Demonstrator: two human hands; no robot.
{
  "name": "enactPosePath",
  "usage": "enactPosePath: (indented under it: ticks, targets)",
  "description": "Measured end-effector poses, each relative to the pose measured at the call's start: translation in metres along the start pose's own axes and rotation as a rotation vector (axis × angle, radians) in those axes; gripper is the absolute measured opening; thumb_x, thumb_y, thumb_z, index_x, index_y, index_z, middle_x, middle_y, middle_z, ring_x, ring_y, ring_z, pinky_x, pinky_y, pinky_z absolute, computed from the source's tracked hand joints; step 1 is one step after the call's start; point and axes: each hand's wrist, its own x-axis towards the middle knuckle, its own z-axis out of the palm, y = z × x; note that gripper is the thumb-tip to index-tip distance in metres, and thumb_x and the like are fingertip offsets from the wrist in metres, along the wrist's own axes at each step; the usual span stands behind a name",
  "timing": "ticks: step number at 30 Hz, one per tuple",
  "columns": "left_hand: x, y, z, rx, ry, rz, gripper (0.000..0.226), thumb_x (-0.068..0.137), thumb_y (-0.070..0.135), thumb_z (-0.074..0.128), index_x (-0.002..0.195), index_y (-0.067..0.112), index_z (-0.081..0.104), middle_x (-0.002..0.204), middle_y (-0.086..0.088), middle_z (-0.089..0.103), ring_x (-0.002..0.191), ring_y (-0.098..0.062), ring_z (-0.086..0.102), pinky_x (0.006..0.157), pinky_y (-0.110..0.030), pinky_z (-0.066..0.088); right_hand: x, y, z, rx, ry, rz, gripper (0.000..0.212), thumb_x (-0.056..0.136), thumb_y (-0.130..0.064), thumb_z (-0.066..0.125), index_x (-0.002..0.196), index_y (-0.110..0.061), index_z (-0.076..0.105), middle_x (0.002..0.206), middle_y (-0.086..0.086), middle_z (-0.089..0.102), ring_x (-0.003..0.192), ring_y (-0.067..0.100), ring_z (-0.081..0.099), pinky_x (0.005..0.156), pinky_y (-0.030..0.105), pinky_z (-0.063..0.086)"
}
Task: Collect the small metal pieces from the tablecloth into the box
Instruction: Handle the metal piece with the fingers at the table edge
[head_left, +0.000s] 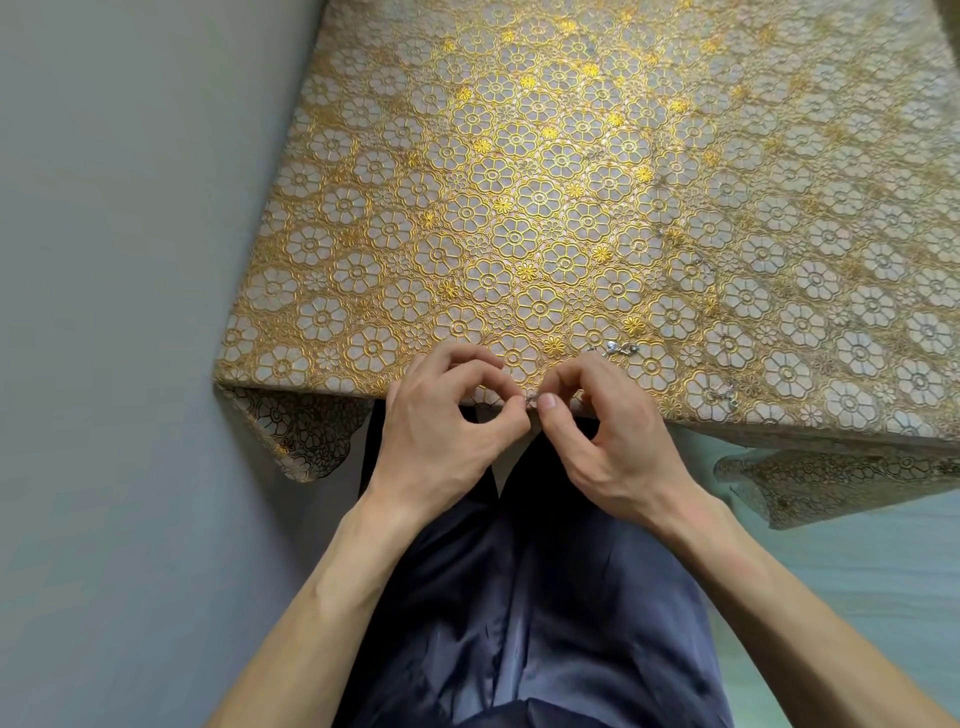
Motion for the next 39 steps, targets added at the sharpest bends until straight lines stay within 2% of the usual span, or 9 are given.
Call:
enactPosePath:
  ticks: [5, 15, 19, 21, 24, 28, 33, 36, 39]
  targets:
    - [0.0003, -0.0004, 0.0003, -0.018, 0.016, -0.007, 0.023, 0.071, 0.052, 0.062, 0.075, 0.031, 0.071, 0.105, 0.018, 0.063, 0.1, -0.006, 0.063, 0.09, -0.048, 0.052, -0.0004, -0.0008, -0.001, 0.0, -0.001, 0.026, 0.015, 0.092, -0.03, 0.053, 0.092, -0.017, 0.061, 0.085, -0.015, 0.054, 0.078, -0.006, 0.051, 0.073, 0.01, 0.038]
    - [0.0017, -0.0022, 0.002, -0.06, 0.043, -0.05, 0.023, 0.07, 0.049, 0.061, 0.072, 0.027, 0.07, 0.105, 0.019, 0.063, 0.098, -0.009, 0.065, 0.089, -0.05, 0.052, -0.0016, -0.002, -0.0006, -0.015, 0.043, 0.009, 0.012, 0.09, -0.024, 0.054, 0.091, -0.014, 0.06, 0.084, -0.01, 0.055, 0.077, -0.007, 0.049, 0.073, 0.007, 0.037]
    - [0.0018, -0.0009, 0.0022, -0.073, 0.049, -0.067, 0.023, 0.07, 0.049, 0.061, 0.072, 0.028, 0.069, 0.104, 0.021, 0.064, 0.1, -0.006, 0.064, 0.091, -0.05, 0.052, -0.0032, -0.0016, 0.0025, -0.036, 0.08, 0.016, 0.014, 0.091, -0.024, 0.054, 0.09, -0.011, 0.061, 0.086, -0.006, 0.057, 0.076, 0.004, 0.048, 0.075, 0.008, 0.037]
    - [0.0015, 0.0014, 0.0015, -0.095, 0.044, -0.06, 0.022, 0.07, 0.048, 0.061, 0.072, 0.027, 0.07, 0.104, 0.02, 0.065, 0.101, -0.006, 0.064, 0.09, -0.043, 0.053, -0.0038, -0.0014, 0.0038, -0.063, 0.094, 0.019, 0.015, 0.091, -0.024, 0.054, 0.09, -0.011, 0.061, 0.087, -0.005, 0.058, 0.079, 0.008, 0.05, 0.076, 0.011, 0.038]
    - [0.0017, 0.0025, -0.0007, -0.14, 0.008, -0.047, 0.024, 0.071, 0.047, 0.061, 0.073, 0.026, 0.071, 0.103, 0.018, 0.065, 0.105, -0.009, 0.063, 0.084, -0.025, 0.055, -0.0042, -0.0011, 0.0042, -0.075, 0.093, -0.004, 0.014, 0.091, -0.024, 0.056, 0.09, -0.012, 0.063, 0.087, -0.007, 0.058, 0.08, 0.011, 0.052, 0.074, 0.024, 0.045]
    - [0.0022, 0.0004, -0.0026, -0.164, -0.018, -0.042, 0.022, 0.072, 0.047, 0.061, 0.073, 0.027, 0.071, 0.103, 0.019, 0.065, 0.107, -0.008, 0.063, 0.082, -0.016, 0.051, -0.0047, 0.0006, 0.0027, -0.065, 0.066, -0.022, 0.013, 0.092, -0.025, 0.059, 0.09, -0.013, 0.065, 0.086, -0.005, 0.06, 0.081, 0.018, 0.057, 0.072, 0.041, 0.051]
    - [0.0022, -0.0018, -0.0025, -0.153, -0.038, -0.03, 0.02, 0.073, 0.048, 0.062, 0.074, 0.03, 0.071, 0.103, 0.02, 0.063, 0.105, -0.008, 0.063, 0.087, -0.019, 0.05, -0.0072, 0.0005, 0.0002, -0.051, 0.064, -0.022, 0.012, 0.092, -0.024, 0.063, 0.092, -0.012, 0.067, 0.089, -0.004, 0.063, 0.084, 0.018, 0.058, 0.072, 0.039, 0.053]
    - [0.0027, -0.0016, -0.0022, -0.161, -0.05, -0.029, 0.016, 0.072, 0.048, 0.062, 0.073, 0.033, 0.07, 0.102, 0.022, 0.061, 0.102, -0.006, 0.063, 0.085, -0.015, 0.048, -0.0088, -0.0003, -0.0008, -0.049, 0.09, -0.017, 0.014, 0.09, -0.023, 0.067, 0.096, -0.011, 0.067, 0.092, -0.002, 0.062, 0.087, 0.018, 0.059, 0.075, 0.036, 0.053]
    - [0.0031, -0.0019, -0.0021, -0.159, -0.062, -0.05, 0.014, 0.071, 0.05, 0.062, 0.072, 0.038, 0.069, 0.101, 0.025, 0.06, 0.1, -0.006, 0.063, 0.087, -0.021, 0.049, -0.0093, 0.0001, -0.0015, -0.084, 0.115, -0.062, 0.017, 0.087, -0.022, 0.073, 0.098, -0.01, 0.068, 0.093, 0.0, 0.063, 0.085, 0.018, 0.058, 0.078, 0.036, 0.051]
